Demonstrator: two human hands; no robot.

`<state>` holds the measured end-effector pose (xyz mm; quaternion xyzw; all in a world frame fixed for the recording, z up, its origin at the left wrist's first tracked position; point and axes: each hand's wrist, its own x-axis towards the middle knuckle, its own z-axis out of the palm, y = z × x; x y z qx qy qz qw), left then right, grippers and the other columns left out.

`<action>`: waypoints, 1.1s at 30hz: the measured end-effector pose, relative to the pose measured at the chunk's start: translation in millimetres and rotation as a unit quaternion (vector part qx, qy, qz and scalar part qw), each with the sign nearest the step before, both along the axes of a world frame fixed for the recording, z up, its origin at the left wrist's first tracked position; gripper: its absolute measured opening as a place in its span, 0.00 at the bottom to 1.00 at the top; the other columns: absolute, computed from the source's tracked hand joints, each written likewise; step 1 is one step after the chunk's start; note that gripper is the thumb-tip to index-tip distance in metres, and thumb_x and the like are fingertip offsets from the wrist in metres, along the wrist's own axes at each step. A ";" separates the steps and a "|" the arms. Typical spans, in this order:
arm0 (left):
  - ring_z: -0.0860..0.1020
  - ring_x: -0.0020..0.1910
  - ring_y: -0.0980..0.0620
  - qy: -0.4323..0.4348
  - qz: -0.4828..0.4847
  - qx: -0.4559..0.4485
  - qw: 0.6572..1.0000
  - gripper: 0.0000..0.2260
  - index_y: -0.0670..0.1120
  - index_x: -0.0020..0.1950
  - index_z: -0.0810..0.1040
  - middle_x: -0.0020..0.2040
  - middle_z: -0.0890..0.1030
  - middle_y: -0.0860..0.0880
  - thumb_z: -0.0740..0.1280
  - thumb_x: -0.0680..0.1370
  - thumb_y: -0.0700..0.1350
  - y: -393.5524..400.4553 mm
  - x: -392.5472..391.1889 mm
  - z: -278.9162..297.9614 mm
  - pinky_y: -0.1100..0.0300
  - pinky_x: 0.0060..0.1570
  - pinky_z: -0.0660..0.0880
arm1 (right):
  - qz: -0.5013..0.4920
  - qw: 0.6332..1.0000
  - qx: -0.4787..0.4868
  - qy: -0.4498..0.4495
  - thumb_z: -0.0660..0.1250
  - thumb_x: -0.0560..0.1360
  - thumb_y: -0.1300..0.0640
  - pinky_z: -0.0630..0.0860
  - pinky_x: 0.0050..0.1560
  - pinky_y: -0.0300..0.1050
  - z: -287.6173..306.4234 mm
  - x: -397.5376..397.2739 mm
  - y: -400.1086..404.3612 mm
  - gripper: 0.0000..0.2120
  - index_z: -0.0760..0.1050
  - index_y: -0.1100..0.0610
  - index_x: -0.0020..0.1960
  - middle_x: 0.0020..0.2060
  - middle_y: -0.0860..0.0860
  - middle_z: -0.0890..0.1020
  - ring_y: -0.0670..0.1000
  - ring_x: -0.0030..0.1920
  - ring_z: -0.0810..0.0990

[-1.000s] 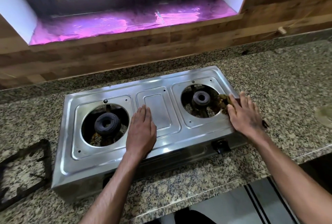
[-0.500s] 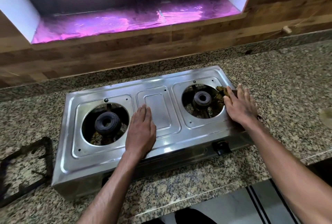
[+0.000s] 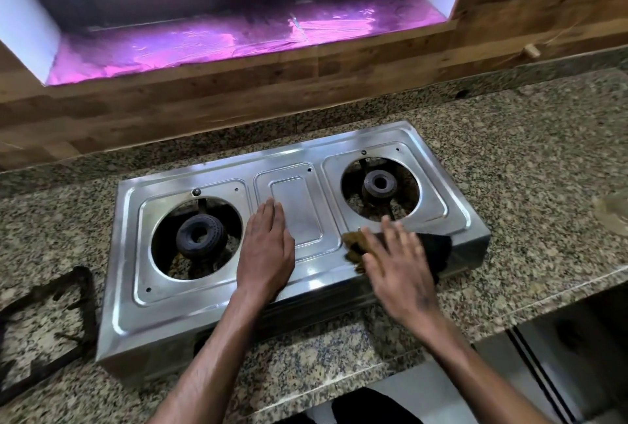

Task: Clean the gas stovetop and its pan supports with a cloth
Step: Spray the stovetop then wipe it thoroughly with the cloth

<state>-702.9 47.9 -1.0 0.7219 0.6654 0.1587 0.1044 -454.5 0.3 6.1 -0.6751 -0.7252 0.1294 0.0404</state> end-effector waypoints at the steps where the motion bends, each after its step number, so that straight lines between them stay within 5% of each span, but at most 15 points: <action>1: 0.53 0.79 0.48 0.001 -0.001 0.001 1.000 0.25 0.41 0.79 0.58 0.80 0.56 0.43 0.53 0.82 0.47 -0.6 0.3 0.5 0.52 0.77 0.50 | 0.026 1.000 0.000 0.012 0.33 0.79 0.35 0.36 0.78 0.53 -0.1 -11.3 -6.5 0.29 0.44 0.38 0.79 0.80 0.50 0.40 0.53 0.80 0.39; 5: 0.52 0.79 0.48 -0.004 -0.005 0.001 1.000 0.25 0.41 0.79 0.57 0.80 0.55 0.43 0.53 0.83 0.47 -1.3 -0.4 2.3 0.52 0.78 0.49 | 0.067 0.998 -0.009 0.003 0.34 0.78 0.35 0.33 0.77 0.49 7.9 2.5 -0.5 0.29 0.42 0.35 0.78 0.80 0.46 0.37 0.49 0.80 0.36; 10: 0.51 0.79 0.48 -0.008 -0.003 -0.002 1.000 0.25 0.41 0.79 0.57 0.80 0.54 0.43 0.53 0.83 0.46 -1.6 -0.1 1.7 0.54 0.78 0.46 | -0.091 0.995 -0.006 -0.043 0.34 0.78 0.36 0.41 0.79 0.57 8.2 61.4 36.0 0.31 0.45 0.42 0.80 0.81 0.53 0.44 0.55 0.80 0.42; 18: 0.51 0.79 0.49 -0.005 -0.007 -0.006 1.000 0.28 0.41 0.79 0.57 0.80 0.54 0.44 0.48 0.80 0.50 -4.1 -0.6 2.1 0.54 0.78 0.46 | -0.064 0.997 -0.027 -0.042 0.36 0.81 0.37 0.37 0.77 0.52 10.0 64.3 30.1 0.28 0.43 0.40 0.80 0.80 0.51 0.40 0.52 0.80 0.38; 23: 0.51 0.79 0.48 -0.005 0.000 -0.008 1.000 0.28 0.42 0.79 0.57 0.80 0.54 0.44 0.47 0.80 0.50 -1.3 0.8 2.3 0.54 0.78 0.47 | -0.156 0.985 -0.009 -0.073 0.42 0.83 0.39 0.41 0.78 0.58 11.2 108.4 104.0 0.28 0.46 0.43 0.81 0.81 0.56 0.41 0.59 0.80 0.40; 33: 0.52 0.79 0.48 0.001 0.007 -0.012 1.000 0.29 0.43 0.79 0.56 0.80 0.54 0.45 0.45 0.79 0.51 0.5 2.7 1.1 0.54 0.77 0.48 | -0.091 0.993 -0.054 -0.043 0.44 0.84 0.41 0.37 0.78 0.57 21.4 55.0 259.2 0.28 0.47 0.45 0.82 0.81 0.57 0.43 0.59 0.80 0.40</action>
